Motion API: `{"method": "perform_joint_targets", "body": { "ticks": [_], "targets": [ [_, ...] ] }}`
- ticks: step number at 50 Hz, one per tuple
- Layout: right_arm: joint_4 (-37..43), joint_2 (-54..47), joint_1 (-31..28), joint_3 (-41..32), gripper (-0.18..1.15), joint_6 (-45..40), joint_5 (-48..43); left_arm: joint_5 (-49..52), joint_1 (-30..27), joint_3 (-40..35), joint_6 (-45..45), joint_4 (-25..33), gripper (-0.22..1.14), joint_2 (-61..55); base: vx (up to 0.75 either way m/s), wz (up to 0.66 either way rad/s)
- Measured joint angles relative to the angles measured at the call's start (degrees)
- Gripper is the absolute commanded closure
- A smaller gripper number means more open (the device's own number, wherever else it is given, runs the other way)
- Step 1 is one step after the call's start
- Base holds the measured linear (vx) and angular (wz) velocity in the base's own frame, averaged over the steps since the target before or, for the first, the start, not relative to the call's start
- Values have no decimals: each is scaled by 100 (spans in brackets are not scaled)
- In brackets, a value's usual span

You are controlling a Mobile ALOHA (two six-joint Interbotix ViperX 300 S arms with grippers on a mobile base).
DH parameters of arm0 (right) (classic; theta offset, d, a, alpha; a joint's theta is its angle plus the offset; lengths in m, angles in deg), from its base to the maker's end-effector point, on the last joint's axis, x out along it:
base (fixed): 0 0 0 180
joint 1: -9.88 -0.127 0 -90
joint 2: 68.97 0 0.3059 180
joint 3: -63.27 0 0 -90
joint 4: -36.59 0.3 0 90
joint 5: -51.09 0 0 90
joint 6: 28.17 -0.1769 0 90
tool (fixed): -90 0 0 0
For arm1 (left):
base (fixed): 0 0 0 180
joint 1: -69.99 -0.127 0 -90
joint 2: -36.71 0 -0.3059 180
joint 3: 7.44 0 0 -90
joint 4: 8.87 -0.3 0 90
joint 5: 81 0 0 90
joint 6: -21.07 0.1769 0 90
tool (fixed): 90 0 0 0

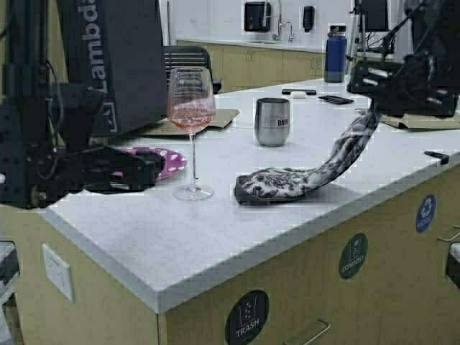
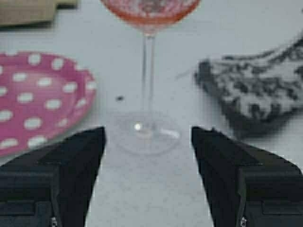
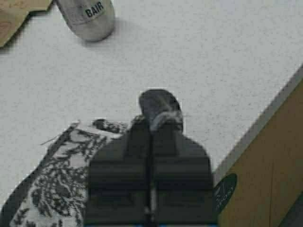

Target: Get the cloth and wipe up the spill under the wine glass

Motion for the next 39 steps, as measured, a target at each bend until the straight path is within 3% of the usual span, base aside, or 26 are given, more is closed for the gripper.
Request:
{"method": "perform_joint_targets", "body": {
  "ticks": [21,39],
  "targets": [
    [-167,2127,-26,-325,91,729,2382,1107,35,659,-62,123,1,2487,0,0],
    [-167,3243,-18,-1160,91,1195,3586,4386,97,-105,-79,141,1,5212,0,0]
  ]
}}
